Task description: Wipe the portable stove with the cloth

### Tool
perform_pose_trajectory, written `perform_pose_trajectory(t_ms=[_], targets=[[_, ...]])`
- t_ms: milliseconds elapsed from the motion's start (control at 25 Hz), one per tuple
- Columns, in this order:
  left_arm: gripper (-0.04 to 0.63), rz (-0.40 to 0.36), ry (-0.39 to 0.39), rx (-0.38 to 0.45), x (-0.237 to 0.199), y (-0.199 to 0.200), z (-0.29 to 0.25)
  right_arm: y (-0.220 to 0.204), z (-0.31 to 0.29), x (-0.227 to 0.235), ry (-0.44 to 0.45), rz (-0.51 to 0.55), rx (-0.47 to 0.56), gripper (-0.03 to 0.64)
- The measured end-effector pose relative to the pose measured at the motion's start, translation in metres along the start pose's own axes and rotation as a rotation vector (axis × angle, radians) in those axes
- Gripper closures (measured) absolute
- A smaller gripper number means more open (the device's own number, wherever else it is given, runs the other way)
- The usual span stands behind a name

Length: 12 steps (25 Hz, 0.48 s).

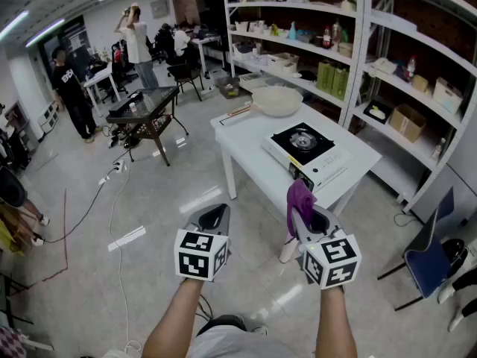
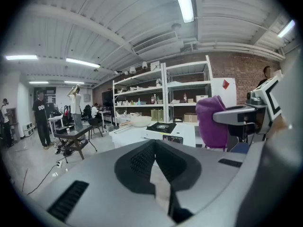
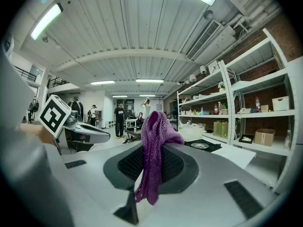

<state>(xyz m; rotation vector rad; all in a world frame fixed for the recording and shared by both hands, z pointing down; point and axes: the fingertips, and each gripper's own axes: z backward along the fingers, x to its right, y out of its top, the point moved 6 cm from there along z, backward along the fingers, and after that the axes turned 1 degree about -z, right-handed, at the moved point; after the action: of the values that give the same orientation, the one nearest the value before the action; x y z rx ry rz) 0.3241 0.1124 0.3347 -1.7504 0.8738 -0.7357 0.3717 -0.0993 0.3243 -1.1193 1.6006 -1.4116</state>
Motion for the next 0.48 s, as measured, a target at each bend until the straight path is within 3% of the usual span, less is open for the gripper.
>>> perform_pose_trajectory(t_ms=[480], targets=[[0.591, 0.025, -0.021, -0.017, -0.025, -0.004, -0.052, -0.011, -0.049, 0.021, -0.001, -0.018, -0.033, 0.554]])
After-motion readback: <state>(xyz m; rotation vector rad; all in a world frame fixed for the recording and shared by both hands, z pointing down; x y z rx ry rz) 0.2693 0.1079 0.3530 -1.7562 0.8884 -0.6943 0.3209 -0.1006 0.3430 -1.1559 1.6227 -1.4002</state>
